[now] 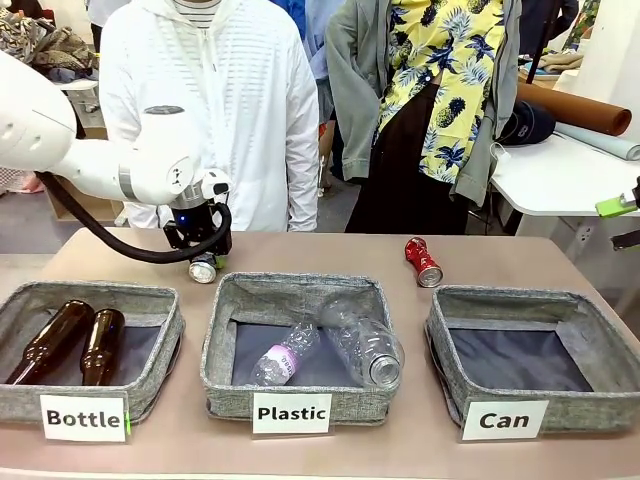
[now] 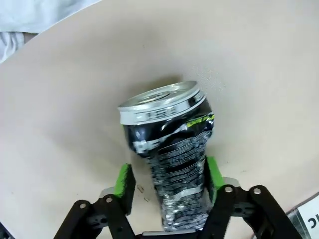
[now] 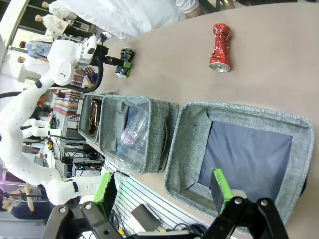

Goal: Sort the can waste into the basket.
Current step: Pick up the can waste from the table and place it in the right Fabric basket.

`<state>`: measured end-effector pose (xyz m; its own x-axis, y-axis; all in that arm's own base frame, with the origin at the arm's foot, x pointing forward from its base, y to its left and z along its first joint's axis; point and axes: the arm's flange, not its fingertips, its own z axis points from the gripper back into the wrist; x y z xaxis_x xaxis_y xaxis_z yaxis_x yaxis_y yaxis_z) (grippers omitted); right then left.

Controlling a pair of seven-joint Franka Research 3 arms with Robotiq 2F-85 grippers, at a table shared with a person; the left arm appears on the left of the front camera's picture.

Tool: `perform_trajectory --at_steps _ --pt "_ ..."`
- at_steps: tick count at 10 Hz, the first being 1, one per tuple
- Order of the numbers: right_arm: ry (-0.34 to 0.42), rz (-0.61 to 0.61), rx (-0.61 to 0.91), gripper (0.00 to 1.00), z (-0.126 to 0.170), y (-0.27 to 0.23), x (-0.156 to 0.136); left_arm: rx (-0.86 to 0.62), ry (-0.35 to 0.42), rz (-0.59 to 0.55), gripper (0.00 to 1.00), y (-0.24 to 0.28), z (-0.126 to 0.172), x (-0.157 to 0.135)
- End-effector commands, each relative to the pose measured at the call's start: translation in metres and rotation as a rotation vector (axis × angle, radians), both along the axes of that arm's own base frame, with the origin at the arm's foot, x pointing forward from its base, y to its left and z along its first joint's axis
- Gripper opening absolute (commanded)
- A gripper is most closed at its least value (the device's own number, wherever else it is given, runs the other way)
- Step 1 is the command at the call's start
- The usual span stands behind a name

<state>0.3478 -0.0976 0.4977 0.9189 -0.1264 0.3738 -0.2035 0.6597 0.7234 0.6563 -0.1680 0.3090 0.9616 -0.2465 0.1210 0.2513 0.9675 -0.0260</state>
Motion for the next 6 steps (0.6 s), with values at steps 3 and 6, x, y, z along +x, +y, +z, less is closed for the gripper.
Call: perform_trajectory --at_steps 3,6 --pt "0.001 -0.013 0.003 1.0 0.0023 0.0016 0.0029 0.024 -0.018 0.03 0.0 -0.0028 0.0034 0.0046" --pt "0.001 -0.013 0.003 1.0 0.0023 0.0016 0.0029 0.01 -0.028 0.03 0.0 -0.0003 0.0081 0.0028"
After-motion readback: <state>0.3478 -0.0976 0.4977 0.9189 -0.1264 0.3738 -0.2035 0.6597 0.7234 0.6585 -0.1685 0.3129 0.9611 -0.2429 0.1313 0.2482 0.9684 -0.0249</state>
